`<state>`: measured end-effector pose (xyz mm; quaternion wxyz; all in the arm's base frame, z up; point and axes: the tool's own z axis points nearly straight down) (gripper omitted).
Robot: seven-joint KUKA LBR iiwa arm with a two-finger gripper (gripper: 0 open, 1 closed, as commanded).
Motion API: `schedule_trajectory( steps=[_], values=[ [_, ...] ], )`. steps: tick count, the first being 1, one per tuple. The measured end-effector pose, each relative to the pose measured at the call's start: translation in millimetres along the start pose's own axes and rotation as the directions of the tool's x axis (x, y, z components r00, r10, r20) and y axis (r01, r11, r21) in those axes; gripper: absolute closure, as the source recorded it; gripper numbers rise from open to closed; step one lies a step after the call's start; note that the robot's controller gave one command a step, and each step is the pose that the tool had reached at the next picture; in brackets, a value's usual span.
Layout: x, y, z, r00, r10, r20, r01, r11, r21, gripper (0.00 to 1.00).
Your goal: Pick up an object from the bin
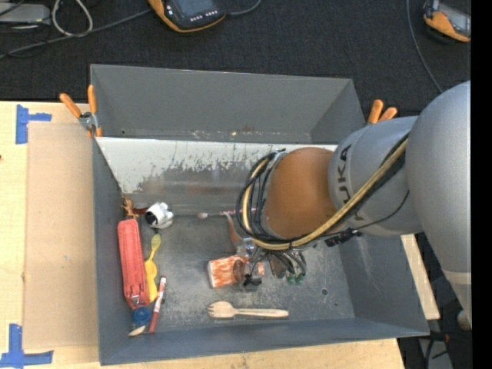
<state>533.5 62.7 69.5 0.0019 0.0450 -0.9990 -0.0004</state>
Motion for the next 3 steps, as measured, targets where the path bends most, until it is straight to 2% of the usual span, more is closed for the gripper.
schedule_trajectory(
  steps=[1, 2, 3],
  values=[
    [0.0, 0, 0, 1.000, 0.001, 0.000, -0.001, 1.000, 0.000, 1.00],
    [7.4, 7, -63, 1.000, -0.026, -0.005, 0.026, 1.000, 0.000, 1.00],
    [15.4, 11, -146, 1.000, -0.028, -0.011, 0.028, 1.000, 0.000, 1.00]
  ],
)
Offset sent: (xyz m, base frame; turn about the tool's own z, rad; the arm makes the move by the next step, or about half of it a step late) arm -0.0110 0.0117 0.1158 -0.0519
